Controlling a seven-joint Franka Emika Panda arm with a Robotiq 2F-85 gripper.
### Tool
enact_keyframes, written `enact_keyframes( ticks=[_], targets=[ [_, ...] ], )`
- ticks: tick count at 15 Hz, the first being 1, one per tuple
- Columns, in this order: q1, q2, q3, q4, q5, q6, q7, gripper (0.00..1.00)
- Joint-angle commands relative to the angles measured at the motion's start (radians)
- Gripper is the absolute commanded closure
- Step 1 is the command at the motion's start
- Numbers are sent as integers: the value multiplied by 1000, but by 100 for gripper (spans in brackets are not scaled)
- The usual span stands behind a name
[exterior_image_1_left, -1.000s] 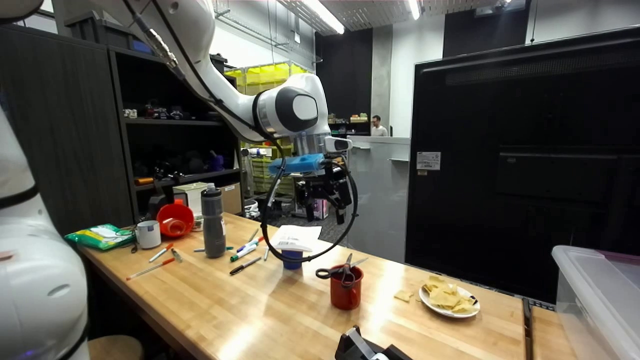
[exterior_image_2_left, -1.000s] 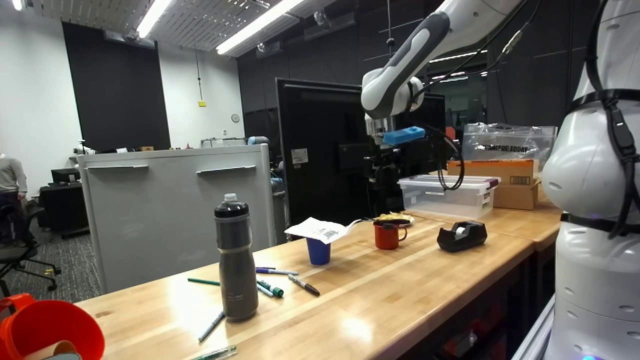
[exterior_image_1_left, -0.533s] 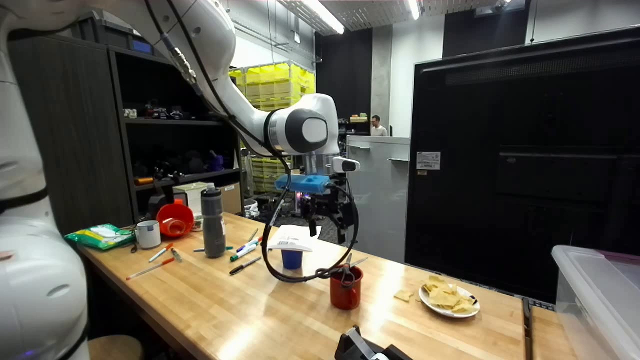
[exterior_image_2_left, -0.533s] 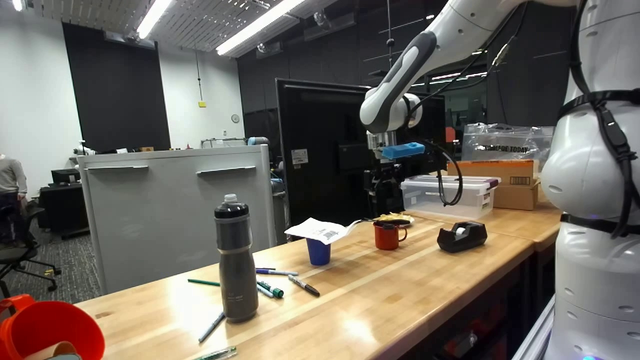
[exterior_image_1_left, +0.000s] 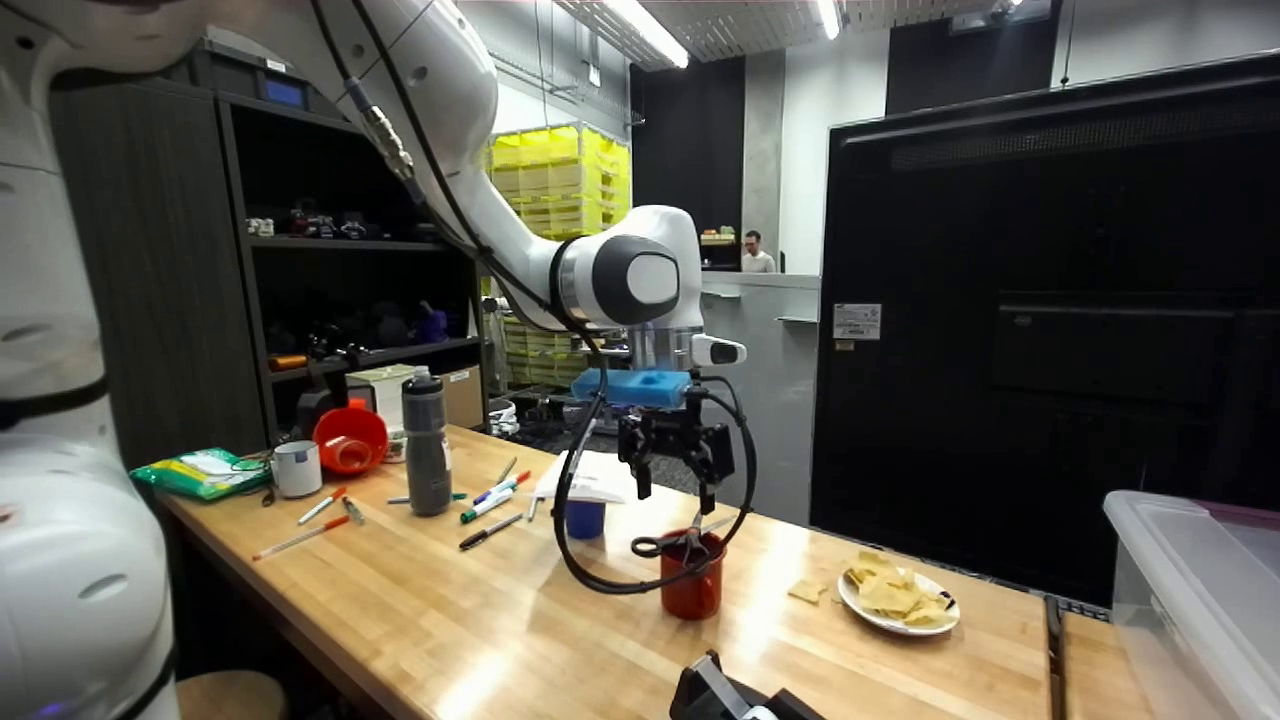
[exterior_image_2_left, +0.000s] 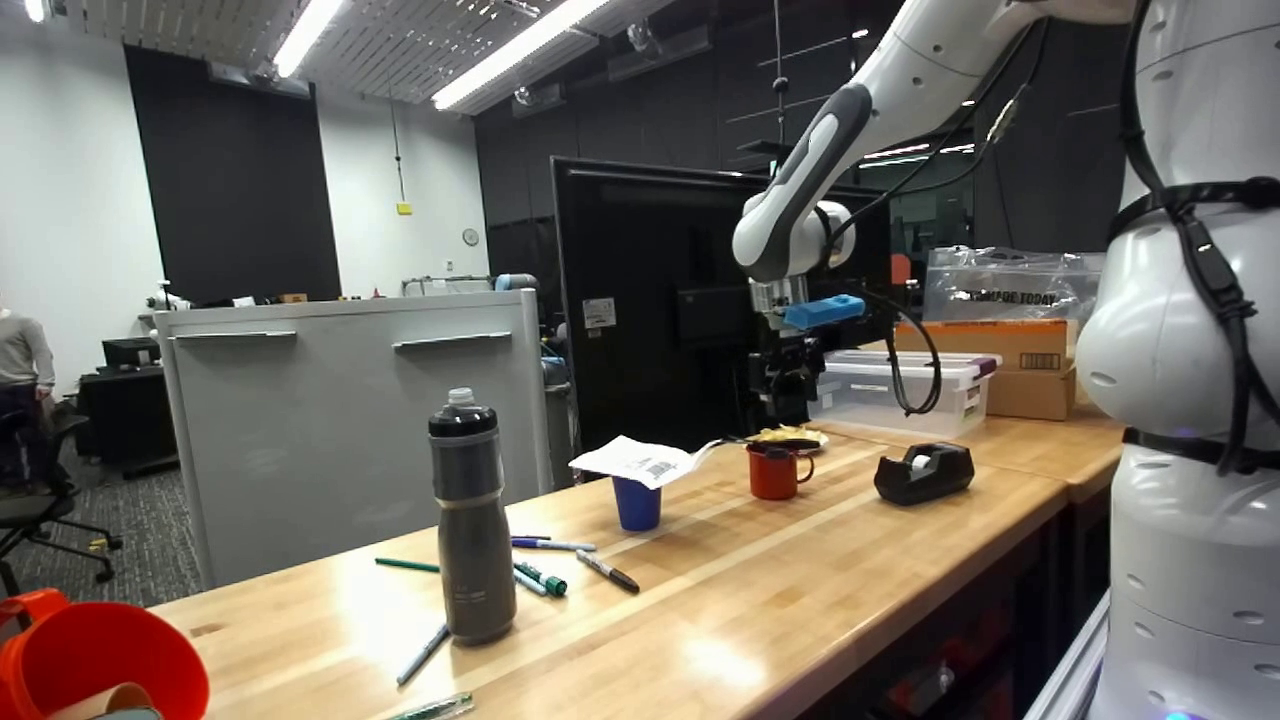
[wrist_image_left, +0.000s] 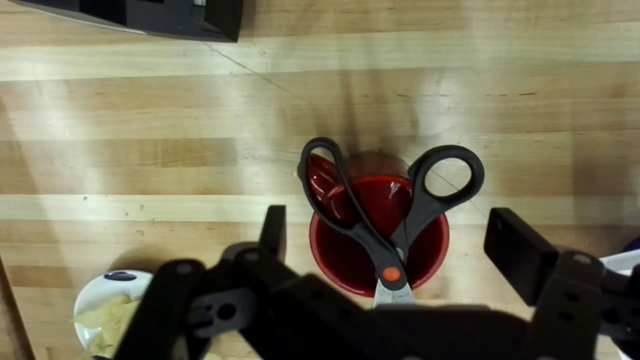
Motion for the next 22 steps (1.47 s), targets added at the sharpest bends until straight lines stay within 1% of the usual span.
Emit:
enact_keyframes(
  ticks=[1,5,7,10,15,16,22],
  targets=[
    [-18,-2,-7,2,-30,12,-54,0],
    [-5,-10,3,4,-14,2,-119,0],
    [3,-14,12,4,-5,-2,-184,0],
    [-6,-1,3,-9,-10,28,-284,0],
    [-8,35,-2,1,44,22,-392,0],
    [-8,43,-1,2,52,21,-403,0],
    [16,13,37,15,65,-27,-352,0]
  ],
)
